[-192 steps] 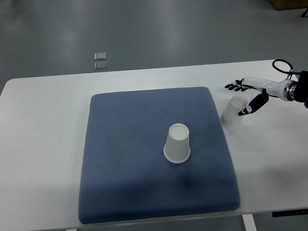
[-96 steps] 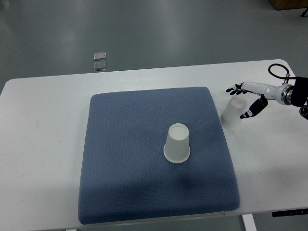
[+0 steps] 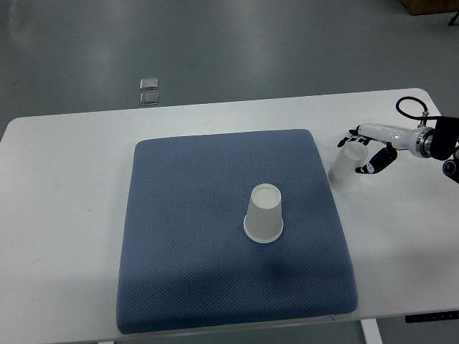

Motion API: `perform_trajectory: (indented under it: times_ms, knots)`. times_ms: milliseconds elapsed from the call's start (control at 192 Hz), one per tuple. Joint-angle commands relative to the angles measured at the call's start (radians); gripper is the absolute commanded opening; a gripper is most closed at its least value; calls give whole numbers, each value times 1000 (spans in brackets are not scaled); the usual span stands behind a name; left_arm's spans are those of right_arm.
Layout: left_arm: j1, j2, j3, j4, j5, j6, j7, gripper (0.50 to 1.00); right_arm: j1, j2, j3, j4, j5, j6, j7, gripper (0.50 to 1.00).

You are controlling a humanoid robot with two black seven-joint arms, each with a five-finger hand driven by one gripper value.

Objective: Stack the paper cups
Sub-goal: 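Close the right hand fingers around the white cup, then lift the cup with the right hand toward the cup on the pad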

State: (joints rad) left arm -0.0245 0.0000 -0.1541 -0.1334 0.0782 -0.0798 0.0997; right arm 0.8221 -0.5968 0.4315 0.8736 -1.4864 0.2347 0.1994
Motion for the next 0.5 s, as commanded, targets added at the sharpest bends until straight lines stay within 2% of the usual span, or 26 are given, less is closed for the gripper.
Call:
perform_trajectory:
  times_ms: [0, 88, 151, 302, 442, 494]
  knots:
    - [0, 0, -1, 0, 0, 0, 0, 1000, 0, 0, 0, -1, 0, 0, 0, 684]
    - [0, 0, 1, 0, 0, 0, 0, 1000, 2, -1, 0, -1, 0, 0, 0, 619]
    - [0, 0, 1, 0, 0, 0, 0, 1000, 11, -6, 0, 1, 2, 0, 2, 609]
    - [0, 0, 1, 0, 0, 0, 0, 1000, 52, -25, 6, 22, 17, 5, 6, 609]
    - [0, 0, 1, 0, 0, 0, 0, 1000, 121, -104, 12, 140, 38, 21, 17, 619]
    - [0, 0, 1, 0, 0, 0, 0, 1000, 158, -143, 15, 199, 60, 51, 18, 621]
